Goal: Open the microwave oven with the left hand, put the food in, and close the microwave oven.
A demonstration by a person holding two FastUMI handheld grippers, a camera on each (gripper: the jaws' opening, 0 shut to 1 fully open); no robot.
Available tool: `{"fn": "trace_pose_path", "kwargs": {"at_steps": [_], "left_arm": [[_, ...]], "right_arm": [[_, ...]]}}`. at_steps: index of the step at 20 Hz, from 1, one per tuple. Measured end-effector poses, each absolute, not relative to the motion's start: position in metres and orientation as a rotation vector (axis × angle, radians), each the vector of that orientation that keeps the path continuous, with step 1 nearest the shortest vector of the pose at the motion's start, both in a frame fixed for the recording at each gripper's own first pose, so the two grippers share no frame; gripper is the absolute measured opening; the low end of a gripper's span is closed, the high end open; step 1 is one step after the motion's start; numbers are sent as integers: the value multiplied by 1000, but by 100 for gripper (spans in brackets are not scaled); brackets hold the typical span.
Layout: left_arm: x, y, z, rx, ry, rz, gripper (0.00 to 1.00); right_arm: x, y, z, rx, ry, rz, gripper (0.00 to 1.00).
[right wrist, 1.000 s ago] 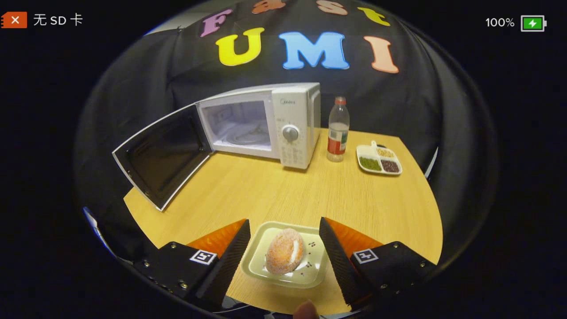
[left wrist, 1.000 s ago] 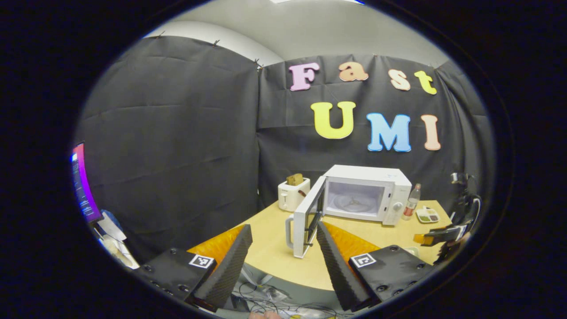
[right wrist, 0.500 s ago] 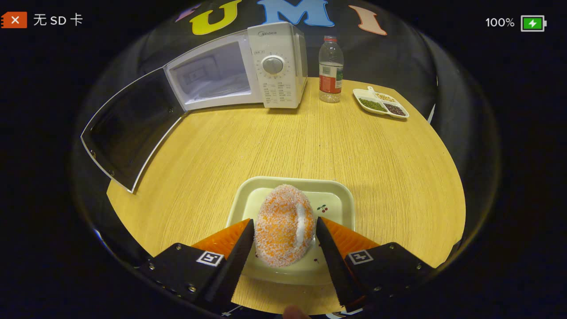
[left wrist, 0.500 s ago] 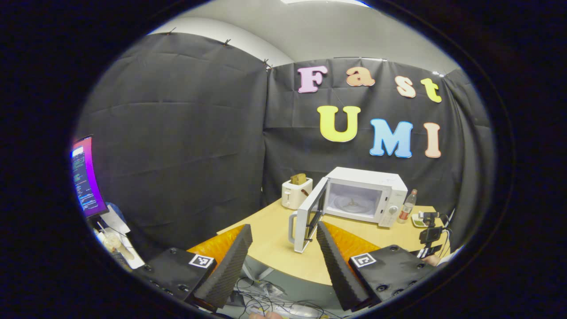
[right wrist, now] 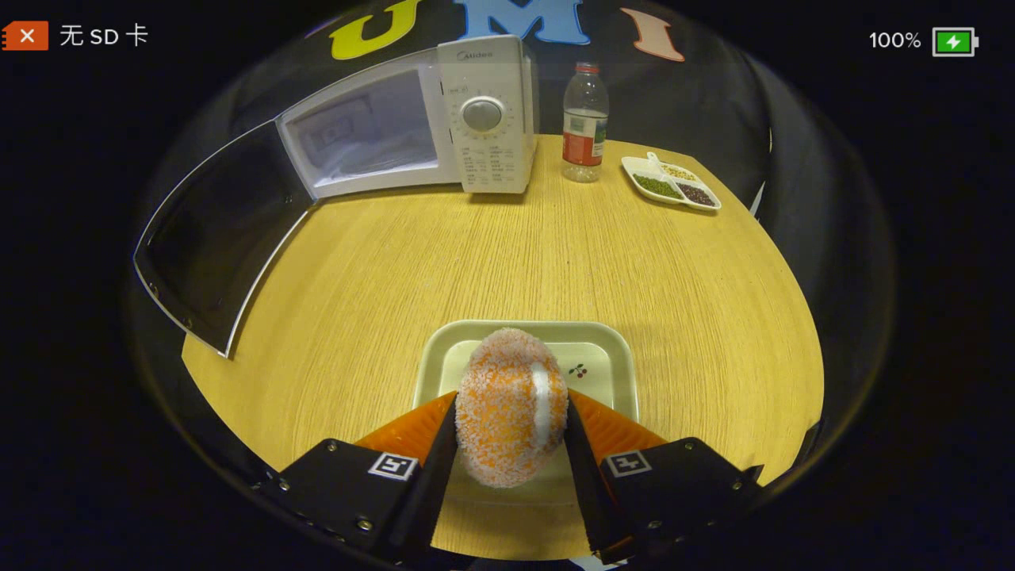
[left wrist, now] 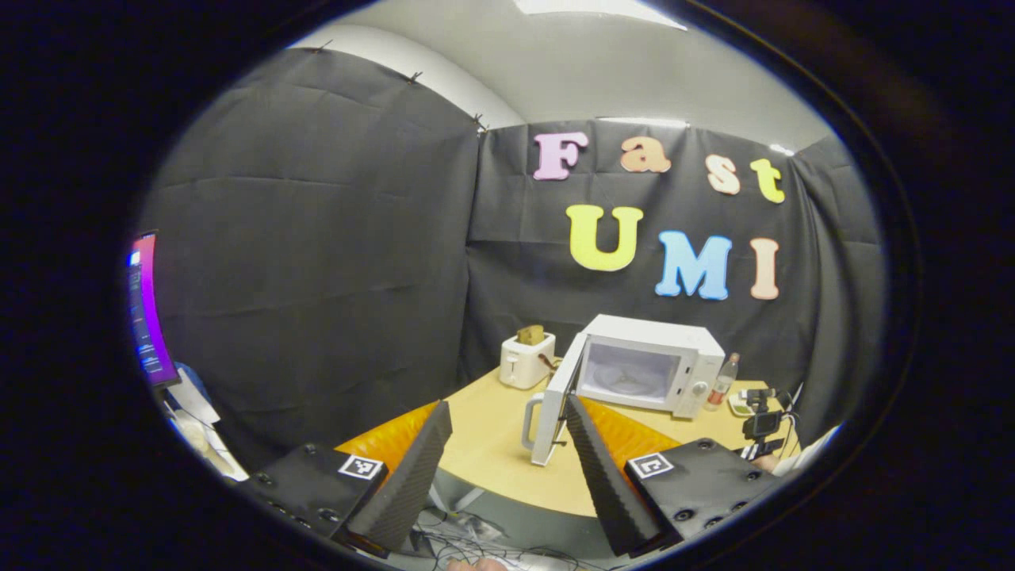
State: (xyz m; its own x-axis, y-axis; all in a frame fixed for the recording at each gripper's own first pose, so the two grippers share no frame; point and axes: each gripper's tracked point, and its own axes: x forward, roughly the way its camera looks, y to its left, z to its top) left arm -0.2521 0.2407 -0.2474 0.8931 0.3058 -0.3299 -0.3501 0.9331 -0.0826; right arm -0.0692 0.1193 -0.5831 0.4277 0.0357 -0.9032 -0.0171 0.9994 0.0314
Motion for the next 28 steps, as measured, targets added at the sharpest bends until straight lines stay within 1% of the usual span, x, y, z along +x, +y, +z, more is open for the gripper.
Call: {"fn": "trace_pose_path", "kwargs": {"at_steps": [2, 3, 4, 5, 7, 12, 14, 18, 19, 20, 21, 25, 26, 27, 28], "left_arm": [[-247, 252, -250, -165, 300, 325, 94], [-245, 256, -247, -175, 287, 315, 96], [-243, 260, -242, -180, 265, 305, 94], [-238, 265, -239, -183, 248, 295, 94], [-236, 275, -234, -187, 235, 281, 94], [-236, 300, -222, -203, 209, 314, 94], [-238, 300, -219, -191, 214, 309, 94], [-238, 302, -215, -147, 237, 340, 94], [-236, 300, -217, -149, 249, 350, 96], [-234, 298, -219, -147, 260, 359, 96], [-230, 297, -219, -138, 269, 370, 94], [-221, 292, -223, -99, 321, 407, 94], [-218, 292, -226, -100, 335, 423, 96], [-215, 292, -229, -107, 350, 443, 94], [-212, 293, -232, -118, 360, 467, 94]], "right_arm": [[-69, 129, -562, 61, 1108, 27, 71], [-66, 137, -550, 105, 1093, 25, 71], [-63, 145, -536, 141, 1069, 22, 71], [-59, 155, -521, 162, 1044, 31, 71], [-54, 176, -497, 181, 1012, 71, 71], [-18, 241, -455, 272, 932, 159, 71], [-2, 262, -455, 287, 924, 177, 71], [36, 296, -461, 336, 908, 191, 71], [46, 301, -466, 338, 908, 193, 71], [56, 307, -470, 346, 904, 199, 71], [67, 311, -475, 351, 901, 201, 71], [105, 325, -497, 402, 903, 188, 71], [114, 328, -503, 411, 901, 182, 71], [128, 330, -510, 421, 888, 172, 71], [141, 334, -517, 435, 872, 158, 71]]}}
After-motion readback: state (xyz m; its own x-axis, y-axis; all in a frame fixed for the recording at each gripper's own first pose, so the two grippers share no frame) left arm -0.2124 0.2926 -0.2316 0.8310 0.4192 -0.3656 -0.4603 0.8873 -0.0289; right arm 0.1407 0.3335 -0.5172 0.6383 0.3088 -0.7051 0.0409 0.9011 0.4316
